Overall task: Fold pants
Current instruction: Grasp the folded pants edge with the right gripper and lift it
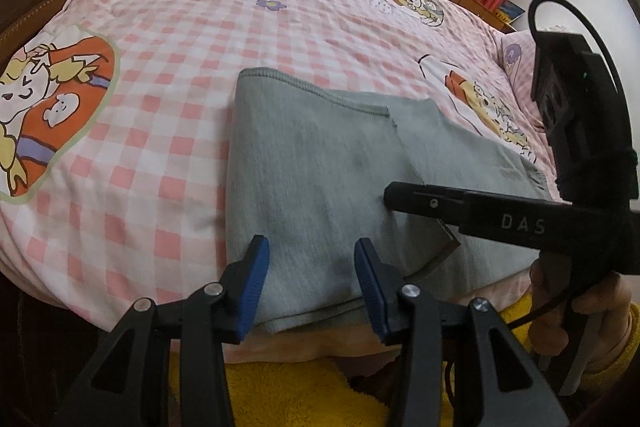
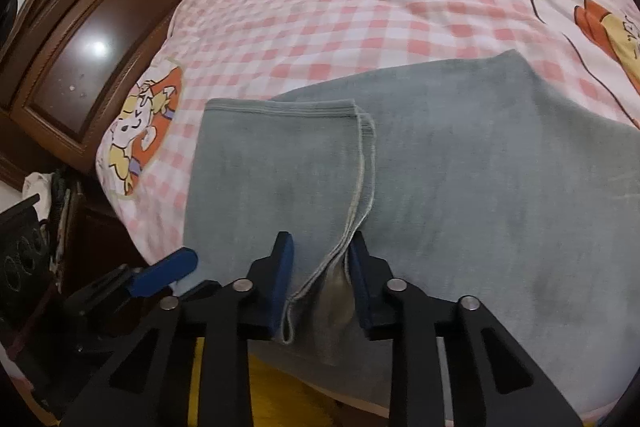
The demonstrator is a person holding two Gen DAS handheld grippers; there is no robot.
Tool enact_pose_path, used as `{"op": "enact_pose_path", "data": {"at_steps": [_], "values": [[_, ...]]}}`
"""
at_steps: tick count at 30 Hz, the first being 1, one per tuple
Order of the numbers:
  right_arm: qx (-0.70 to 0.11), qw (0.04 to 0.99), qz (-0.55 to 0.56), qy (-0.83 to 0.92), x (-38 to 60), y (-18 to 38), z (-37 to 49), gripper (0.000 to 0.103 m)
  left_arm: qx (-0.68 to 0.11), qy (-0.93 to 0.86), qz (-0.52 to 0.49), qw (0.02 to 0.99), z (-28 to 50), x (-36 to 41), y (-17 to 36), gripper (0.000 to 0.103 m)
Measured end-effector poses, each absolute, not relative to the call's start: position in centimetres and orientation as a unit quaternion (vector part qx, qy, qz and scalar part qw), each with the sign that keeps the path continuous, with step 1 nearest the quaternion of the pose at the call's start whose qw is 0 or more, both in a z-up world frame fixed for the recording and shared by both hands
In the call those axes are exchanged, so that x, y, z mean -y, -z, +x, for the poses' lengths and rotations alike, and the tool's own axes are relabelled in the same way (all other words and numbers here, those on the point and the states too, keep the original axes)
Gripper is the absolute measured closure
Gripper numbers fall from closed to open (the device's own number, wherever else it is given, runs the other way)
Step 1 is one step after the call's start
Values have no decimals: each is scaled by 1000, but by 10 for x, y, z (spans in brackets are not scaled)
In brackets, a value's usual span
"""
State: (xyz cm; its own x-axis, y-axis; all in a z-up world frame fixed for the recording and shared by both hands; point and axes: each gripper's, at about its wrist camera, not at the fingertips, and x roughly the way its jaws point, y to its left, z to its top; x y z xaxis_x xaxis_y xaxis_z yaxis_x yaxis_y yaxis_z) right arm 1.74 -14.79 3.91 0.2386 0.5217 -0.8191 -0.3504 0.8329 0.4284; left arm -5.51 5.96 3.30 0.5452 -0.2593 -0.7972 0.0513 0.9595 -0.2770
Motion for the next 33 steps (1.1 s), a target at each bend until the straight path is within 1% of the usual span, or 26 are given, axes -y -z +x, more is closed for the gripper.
{"op": "enact_pose_path", "data": {"at_steps": [1,2,3,6,11,18,24,33], "values": [[-550,784,76,-277,147,-39,18,87,-468,89,-112,872,-55,-60,-33,57],[-548,786,76,-276,148,-40,17,91,-467,89,-113,872,-56,-60,-33,57],[-545,788,77,-276,150,-42,17,98,-467,89,-113,873,-56,-60,-34,57],[-531,792,94,-284,157,-51,16,98,-463,90,-113,874,-58,-61,-37,57],[-496,813,96,-291,173,-83,10,98,-441,88,-122,885,-67,-70,-53,56],[-448,841,100,-288,202,-135,-1,98,-415,65,-135,897,-72,-91,-74,52],[-413,864,92,-272,231,-169,-10,98,-419,60,-135,896,-69,-91,-72,52],[-391,881,113,-241,282,-199,-15,98,-423,86,-118,894,-65,-68,-71,52]]}}
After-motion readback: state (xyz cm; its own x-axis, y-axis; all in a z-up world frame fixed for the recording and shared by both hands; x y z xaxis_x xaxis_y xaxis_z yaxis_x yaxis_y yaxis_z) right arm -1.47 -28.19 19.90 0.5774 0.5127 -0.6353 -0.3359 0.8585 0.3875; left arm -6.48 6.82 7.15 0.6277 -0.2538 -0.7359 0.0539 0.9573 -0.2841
